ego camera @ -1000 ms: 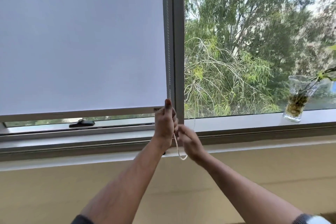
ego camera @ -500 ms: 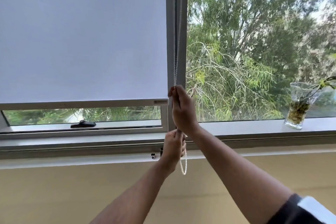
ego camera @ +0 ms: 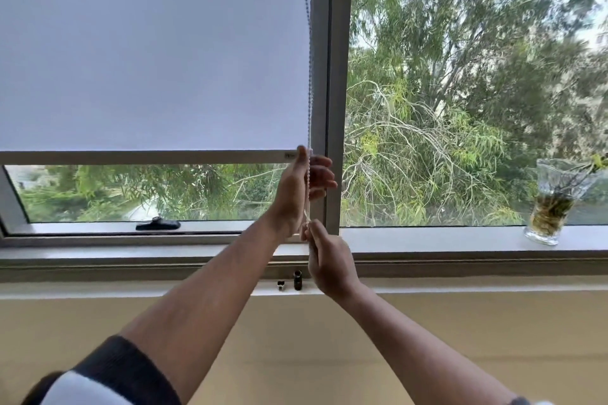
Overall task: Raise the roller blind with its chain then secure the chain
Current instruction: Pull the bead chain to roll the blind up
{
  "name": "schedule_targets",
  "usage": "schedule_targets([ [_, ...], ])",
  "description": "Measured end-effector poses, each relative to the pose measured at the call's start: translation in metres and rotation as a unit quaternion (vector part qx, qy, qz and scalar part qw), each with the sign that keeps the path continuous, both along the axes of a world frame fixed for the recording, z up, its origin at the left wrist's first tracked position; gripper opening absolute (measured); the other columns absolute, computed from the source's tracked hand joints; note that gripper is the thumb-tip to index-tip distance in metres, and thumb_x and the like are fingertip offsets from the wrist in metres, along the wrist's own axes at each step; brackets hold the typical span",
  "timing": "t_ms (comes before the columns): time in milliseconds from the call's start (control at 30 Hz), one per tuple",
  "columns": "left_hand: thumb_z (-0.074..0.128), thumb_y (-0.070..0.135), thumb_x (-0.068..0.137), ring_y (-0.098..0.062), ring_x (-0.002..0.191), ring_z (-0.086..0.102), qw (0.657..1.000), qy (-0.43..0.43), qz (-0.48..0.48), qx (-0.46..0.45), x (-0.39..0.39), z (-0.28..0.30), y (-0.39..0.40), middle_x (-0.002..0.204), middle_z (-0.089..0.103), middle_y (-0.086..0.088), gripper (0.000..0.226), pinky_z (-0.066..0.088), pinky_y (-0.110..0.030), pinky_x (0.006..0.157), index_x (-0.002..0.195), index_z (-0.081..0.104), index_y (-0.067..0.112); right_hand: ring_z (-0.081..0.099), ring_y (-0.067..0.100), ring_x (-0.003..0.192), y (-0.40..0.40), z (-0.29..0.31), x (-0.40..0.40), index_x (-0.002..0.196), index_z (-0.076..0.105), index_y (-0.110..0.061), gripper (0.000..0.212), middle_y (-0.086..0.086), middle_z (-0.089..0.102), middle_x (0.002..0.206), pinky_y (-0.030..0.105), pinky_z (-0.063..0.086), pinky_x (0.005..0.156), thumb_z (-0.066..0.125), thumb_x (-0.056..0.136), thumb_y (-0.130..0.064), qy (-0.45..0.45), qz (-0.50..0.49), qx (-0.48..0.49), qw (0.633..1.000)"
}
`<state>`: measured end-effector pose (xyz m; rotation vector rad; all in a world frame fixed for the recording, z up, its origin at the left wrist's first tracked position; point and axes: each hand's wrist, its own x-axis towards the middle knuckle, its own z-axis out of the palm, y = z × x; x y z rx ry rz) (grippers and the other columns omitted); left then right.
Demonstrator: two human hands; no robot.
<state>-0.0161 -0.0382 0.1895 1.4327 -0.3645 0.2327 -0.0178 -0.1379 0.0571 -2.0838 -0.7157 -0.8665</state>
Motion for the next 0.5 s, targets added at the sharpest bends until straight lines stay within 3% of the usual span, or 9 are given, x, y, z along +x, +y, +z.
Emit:
schedule_targets([
  [67, 0.034, 0.056, 0.103, -0.013, 0.048, 0.045, 0.999, -0.014, 0.006, -0.03, -0.004, 0.019, -0.007, 0.056, 0.05, 0.004, 0.054, 0.034, -0.026, 0.053, 0.063, 0.052, 0.023, 0.061, 0.042, 0.061, -0.002, -0.005, 0.002, 0.098, 0.047, -0.026, 0.011, 0.012, 0.068, 0.071, 0.045, 0.048, 0.052, 0.045, 0.105, -0.017, 0.004, -0.004, -0.022, 1.0],
  [133, 0.036, 0.054, 0.104, -0.012, 0.039, 0.028, 0.998, -0.033, 0.044, -0.023, -0.008, 0.022, -0.014, 0.048, 0.035, 0.003, 0.059, 0.021, -0.022, 0.043, 0.053, 0.037, 0.025, 0.061, 0.043, 0.063, -0.007, -0.01, 0.004, 0.099, 0.048, -0.025, 0.012, 0.011, 0.068, 0.072, 0.047, 0.049, 0.055, 0.046, 0.105, -0.014, 0.02, -0.007, -0.051, 0.998],
  [267, 0.03, 0.042, 0.108, -0.01, 0.032, 0.019, 0.995, -0.067, 0.069, 0.002, -0.016, -0.005, -0.028, 0.052, 0.028, -0.002, 0.057, 0.009, -0.032, 0.042, 0.055, 0.032, 0.018, 0.067, 0.042, 0.079, -0.022, -0.019, 0.008, 0.103, 0.045, -0.028, 0.009, 0.006, 0.077, 0.088, 0.043, 0.048, 0.06, 0.044, 0.105, -0.02, 0.079, -0.027, -0.137, 0.987],
  [367, 0.033, 0.042, 0.106, -0.009, 0.033, 0.018, 0.996, -0.052, 0.073, -0.011, -0.016, -0.03, -0.027, 0.051, 0.027, -0.001, 0.056, 0.009, -0.023, 0.041, 0.055, 0.031, 0.018, 0.067, 0.04, 0.082, -0.034, -0.019, 0.01, 0.109, 0.044, -0.035, 0.008, 0.007, 0.076, 0.091, 0.042, 0.042, 0.062, 0.04, 0.106, -0.029, 0.12, -0.04, -0.208, 0.97],
  [433, 0.038, 0.05, 0.1, -0.009, 0.034, 0.016, 0.997, -0.038, 0.067, -0.019, -0.015, -0.045, -0.022, 0.05, 0.025, 0.0, 0.054, 0.012, -0.018, 0.039, 0.055, 0.031, 0.02, 0.068, 0.031, 0.078, -0.041, -0.006, 0.011, 0.107, 0.045, -0.043, 0.018, 0.003, 0.075, 0.085, 0.042, 0.048, 0.067, 0.038, 0.104, -0.028, 0.165, -0.014, -0.199, 0.966],
  [500, 0.04, 0.055, 0.097, -0.008, 0.034, 0.018, 0.997, -0.039, 0.072, -0.015, -0.015, -0.062, -0.019, 0.046, 0.026, 0.001, 0.056, 0.015, -0.018, 0.038, 0.052, 0.035, 0.021, 0.067, 0.01, 0.073, -0.046, 0.016, 0.014, 0.113, 0.051, -0.045, 0.027, -0.007, 0.075, 0.083, 0.035, 0.05, 0.069, 0.038, 0.1, -0.025, 0.206, 0.026, -0.121, 0.971],
])
